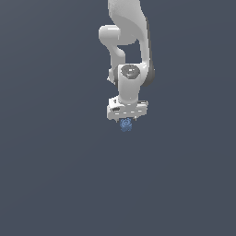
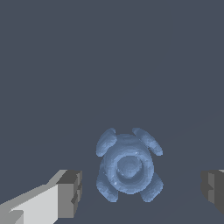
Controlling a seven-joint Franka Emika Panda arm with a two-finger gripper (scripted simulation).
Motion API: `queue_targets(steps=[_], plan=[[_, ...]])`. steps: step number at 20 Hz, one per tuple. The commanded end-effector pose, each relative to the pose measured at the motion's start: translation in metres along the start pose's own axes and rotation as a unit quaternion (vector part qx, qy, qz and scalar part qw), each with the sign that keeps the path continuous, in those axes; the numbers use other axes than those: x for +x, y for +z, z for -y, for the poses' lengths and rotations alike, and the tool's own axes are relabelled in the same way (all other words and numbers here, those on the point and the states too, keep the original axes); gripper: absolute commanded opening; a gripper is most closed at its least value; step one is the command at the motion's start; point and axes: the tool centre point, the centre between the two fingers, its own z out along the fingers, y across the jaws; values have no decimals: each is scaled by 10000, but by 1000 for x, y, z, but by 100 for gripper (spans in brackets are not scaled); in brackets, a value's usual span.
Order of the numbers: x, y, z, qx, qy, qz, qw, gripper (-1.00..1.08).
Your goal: Pick up the object and move it to a goal position.
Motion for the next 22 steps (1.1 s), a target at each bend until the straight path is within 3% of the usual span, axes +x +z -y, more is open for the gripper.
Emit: queue_targets(steps=[1, 9, 22], plan=[[-4, 2, 3, 2, -49, -13, 10000, 100], [-5, 8, 3, 3, -57, -11, 10000, 100], [-6, 52, 4, 3, -68, -16, 10000, 100]])
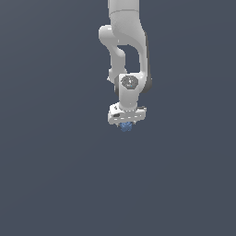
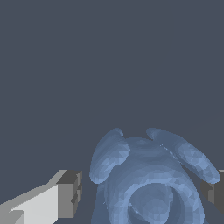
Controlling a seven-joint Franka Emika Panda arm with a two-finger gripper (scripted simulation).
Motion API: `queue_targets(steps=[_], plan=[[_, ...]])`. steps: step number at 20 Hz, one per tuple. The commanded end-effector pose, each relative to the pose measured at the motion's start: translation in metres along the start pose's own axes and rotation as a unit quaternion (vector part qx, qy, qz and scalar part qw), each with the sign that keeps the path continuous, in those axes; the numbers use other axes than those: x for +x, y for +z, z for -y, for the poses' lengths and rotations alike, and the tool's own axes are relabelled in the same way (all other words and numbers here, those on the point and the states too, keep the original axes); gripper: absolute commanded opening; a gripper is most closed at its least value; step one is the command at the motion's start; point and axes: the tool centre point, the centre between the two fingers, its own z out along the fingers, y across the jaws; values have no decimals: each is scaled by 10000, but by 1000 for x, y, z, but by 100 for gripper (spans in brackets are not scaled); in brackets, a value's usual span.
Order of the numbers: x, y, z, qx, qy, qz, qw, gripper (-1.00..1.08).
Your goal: Pick up the object and move it to a goal position.
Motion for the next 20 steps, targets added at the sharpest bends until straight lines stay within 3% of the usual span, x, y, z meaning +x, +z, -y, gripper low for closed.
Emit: queue_targets(steps=[1, 2, 3, 14, 20], plan=[[1, 4, 0, -1, -1, -6, 10000, 100], [1, 4, 0, -1, -1, -6, 10000, 100], [1, 4, 0, -1, -1, -6, 10000, -100], [1, 3, 0, -1, -2, -10, 10000, -100], [7, -7, -13, -1, -2, -10, 10000, -100]])
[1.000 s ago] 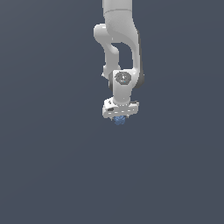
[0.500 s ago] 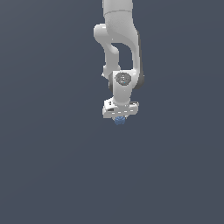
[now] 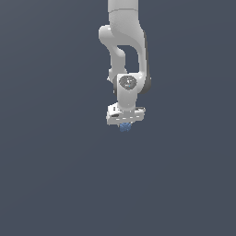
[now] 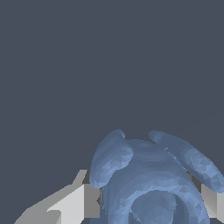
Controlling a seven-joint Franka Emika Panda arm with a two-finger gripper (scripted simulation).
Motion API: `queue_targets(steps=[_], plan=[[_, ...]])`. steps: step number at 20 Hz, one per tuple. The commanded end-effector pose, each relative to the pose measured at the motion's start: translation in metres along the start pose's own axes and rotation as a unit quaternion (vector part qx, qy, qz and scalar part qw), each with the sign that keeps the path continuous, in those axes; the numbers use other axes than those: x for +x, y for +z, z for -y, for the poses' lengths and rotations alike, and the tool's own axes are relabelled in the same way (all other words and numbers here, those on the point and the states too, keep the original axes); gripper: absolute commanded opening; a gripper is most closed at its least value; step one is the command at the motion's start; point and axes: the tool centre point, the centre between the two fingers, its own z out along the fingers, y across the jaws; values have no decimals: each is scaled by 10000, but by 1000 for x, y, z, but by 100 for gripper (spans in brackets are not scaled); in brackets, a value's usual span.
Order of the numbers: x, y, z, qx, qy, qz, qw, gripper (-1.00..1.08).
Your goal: Pick up the object and move it to a goal position.
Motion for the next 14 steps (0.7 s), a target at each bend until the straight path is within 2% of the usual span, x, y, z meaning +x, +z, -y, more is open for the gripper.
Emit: queue_targets(steps=[1, 6, 14], plan=[[4, -7, -9, -1, 5, -4, 10000, -100], [17, -29, -37, 1, 4, -4, 10000, -100], [47, -75, -97, 3, 4, -4, 10000, -100]])
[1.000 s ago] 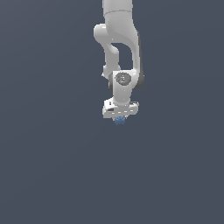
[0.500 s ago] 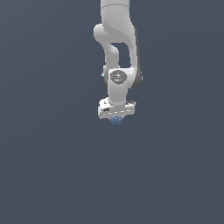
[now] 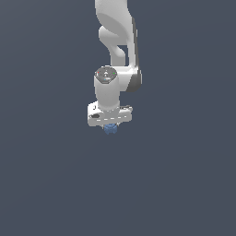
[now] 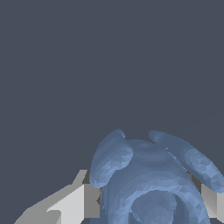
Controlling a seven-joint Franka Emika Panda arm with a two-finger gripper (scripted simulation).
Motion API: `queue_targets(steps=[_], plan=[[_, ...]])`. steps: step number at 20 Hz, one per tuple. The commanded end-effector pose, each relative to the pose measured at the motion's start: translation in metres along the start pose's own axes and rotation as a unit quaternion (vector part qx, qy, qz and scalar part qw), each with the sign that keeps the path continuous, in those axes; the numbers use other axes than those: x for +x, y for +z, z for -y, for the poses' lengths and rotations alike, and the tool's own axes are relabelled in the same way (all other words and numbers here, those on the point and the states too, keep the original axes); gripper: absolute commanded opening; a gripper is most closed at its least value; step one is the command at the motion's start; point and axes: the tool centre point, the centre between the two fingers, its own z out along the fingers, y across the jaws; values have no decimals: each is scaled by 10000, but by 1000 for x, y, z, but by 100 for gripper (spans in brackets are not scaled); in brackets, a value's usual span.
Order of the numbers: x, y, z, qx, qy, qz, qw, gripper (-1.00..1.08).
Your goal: Pick up the object and move it to a goal position.
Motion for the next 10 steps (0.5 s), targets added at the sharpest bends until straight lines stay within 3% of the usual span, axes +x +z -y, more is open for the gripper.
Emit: queue_targets(steps=[1, 10], plan=[[9, -14, -18, 2, -4, 2, 10000, -100], [30, -42, -55, -2, -3, 5, 10000, -100]])
